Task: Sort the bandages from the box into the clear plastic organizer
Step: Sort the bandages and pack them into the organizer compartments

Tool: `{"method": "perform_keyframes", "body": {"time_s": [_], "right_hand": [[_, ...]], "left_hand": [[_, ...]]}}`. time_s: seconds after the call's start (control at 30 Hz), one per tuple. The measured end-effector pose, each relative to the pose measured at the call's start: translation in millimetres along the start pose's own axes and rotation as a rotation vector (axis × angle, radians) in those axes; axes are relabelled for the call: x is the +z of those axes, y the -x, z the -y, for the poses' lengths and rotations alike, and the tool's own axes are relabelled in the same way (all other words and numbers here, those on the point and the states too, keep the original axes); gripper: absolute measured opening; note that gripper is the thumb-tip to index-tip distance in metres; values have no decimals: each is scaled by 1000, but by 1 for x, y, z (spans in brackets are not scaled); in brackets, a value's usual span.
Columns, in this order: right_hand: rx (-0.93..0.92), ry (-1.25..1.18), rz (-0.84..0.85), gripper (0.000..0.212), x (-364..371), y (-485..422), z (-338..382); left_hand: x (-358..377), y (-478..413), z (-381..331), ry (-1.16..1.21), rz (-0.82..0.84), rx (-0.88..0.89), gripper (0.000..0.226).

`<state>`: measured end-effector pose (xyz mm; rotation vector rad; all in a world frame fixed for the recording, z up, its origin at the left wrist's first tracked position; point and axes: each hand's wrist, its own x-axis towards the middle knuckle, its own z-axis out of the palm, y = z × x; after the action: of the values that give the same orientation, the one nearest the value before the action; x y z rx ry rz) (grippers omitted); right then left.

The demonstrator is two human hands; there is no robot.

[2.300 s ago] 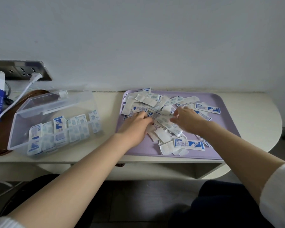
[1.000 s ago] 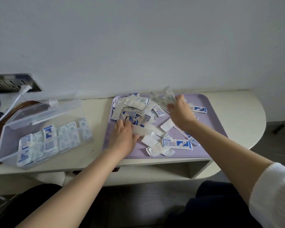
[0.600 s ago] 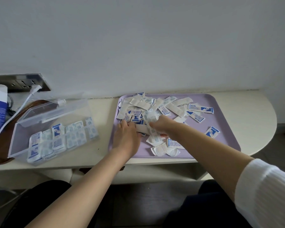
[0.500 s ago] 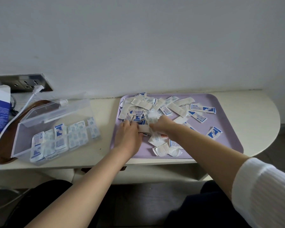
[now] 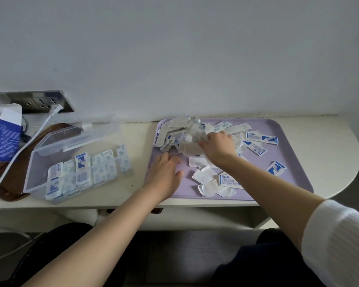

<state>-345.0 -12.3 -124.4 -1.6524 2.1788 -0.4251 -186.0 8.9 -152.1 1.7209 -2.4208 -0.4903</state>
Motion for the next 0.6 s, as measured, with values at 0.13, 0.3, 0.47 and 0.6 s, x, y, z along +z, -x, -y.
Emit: {"method": "perform_keyframes", "body": {"time_s": [0.13, 0.3, 0.47, 0.6], "right_hand": [[-185, -68, -76, 22, -9, 13, -2], [-441, 151, -88, 23, -3, 31, 4], [-632, 405, 7, 17, 7, 33, 10], [-650, 502, 128, 23, 11, 35, 10]], "left_hand": [[-10, 4, 7, 219, -159, 41, 36], [-35, 9, 4, 297, -476, 140, 44], [-35, 13, 0, -37, -343, 271, 41], [-23, 14, 4, -91, -113, 156, 33]]}}
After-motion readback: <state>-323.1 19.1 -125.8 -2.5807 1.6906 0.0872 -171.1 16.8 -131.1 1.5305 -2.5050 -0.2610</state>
